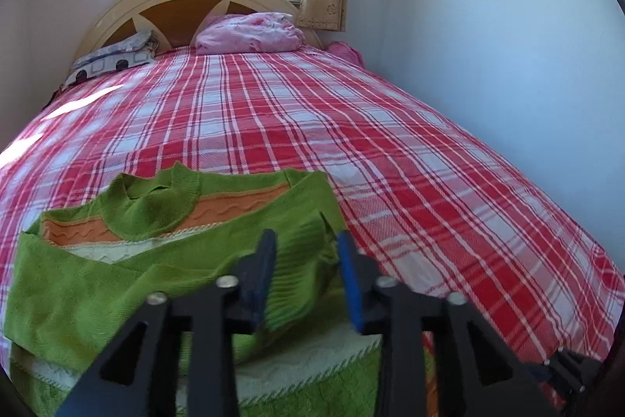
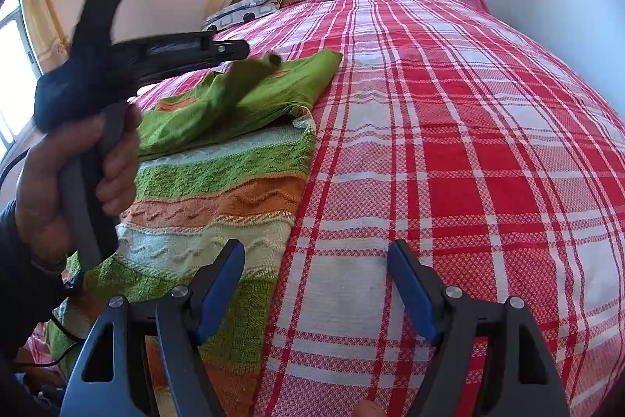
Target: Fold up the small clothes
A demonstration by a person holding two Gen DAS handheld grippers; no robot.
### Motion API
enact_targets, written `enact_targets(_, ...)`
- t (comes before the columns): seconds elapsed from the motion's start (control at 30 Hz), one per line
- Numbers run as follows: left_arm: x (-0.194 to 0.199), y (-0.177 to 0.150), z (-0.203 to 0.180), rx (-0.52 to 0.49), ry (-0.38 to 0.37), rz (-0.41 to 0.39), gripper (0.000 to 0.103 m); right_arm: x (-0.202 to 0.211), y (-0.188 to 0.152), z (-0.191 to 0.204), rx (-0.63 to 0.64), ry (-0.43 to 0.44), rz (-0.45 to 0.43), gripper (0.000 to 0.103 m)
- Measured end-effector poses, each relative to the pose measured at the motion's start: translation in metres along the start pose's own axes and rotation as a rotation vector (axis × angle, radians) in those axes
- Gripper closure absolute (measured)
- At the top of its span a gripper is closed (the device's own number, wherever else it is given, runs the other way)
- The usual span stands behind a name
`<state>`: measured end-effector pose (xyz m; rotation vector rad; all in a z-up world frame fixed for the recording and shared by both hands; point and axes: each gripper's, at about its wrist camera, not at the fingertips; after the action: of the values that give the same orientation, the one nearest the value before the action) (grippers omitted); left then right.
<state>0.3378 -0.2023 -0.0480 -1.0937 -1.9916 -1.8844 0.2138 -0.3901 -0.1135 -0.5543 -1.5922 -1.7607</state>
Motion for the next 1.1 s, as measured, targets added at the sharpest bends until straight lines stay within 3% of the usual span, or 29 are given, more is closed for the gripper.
enact_targets(0.07,0.023,-0.007,0.012,-0.020,0.005,-0.042,0.033,0.000,0.000,0.000,-0.002,0.002,0.000,0.026)
enact_targets(0.13,0.043,-0.014,0.030,-0.034,0.016,-0.059,0.032,0.001,0.000,0.000,-0.003,0.004,-0.004,0.026)
enact_targets(0.23,0.062,-0.024,0.073,-0.026,0.099,-0.060,0.023,0.009,0.003,0.002,-0.001,-0.031,-0.037,0.026)
enact_targets(0.3,0.064,-0.028,0.107,-0.020,0.211,-0.056,0.019,0.016,0.015,0.011,0.032,-0.035,-0.070,0.026)
enact_targets(0.4,0.062,-0.028,0.174,0.037,0.472,-0.049,0.019,0.009,0.049,0.034,0.086,0.022,-0.075,0.026)
enact_targets(0.5,0.059,-0.027,0.228,0.164,0.580,-0.035,0.019,-0.019,0.086,0.061,0.136,0.064,-0.053,0.026)
enact_targets(0.63,0.040,-0.041,0.254,0.234,0.621,0.057,0.019,-0.082,0.116,0.085,0.172,0.058,0.046,0.026)
enact_targets(0.73,0.033,-0.059,0.253,0.212,0.600,0.133,0.019,-0.120,0.107,0.078,0.122,0.056,0.166,0.027)
enact_targets(0.9,0.034,-0.065,0.246,0.192,0.598,0.127,0.012,-0.111,0.093,0.095,0.230,-0.015,0.180,0.027)
enact_targets(1.03,0.038,-0.066,0.263,0.265,0.554,0.128,0.008,-0.089,0.118,0.091,0.177,0.070,0.066,0.027)
enact_targets(1.1,0.039,-0.067,0.266,0.287,0.549,0.125,0.005,-0.101,0.135,0.088,0.126,0.117,0.075,0.027)
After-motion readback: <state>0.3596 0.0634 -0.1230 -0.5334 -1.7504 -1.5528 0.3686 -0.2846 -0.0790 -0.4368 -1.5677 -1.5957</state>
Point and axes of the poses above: each gripper's, at about its wrist camera, not at the fingertips, and x roughly against the way its jaws point, z to its left, y to its top, and after that the axes turned 7 degrees about x, right-handed
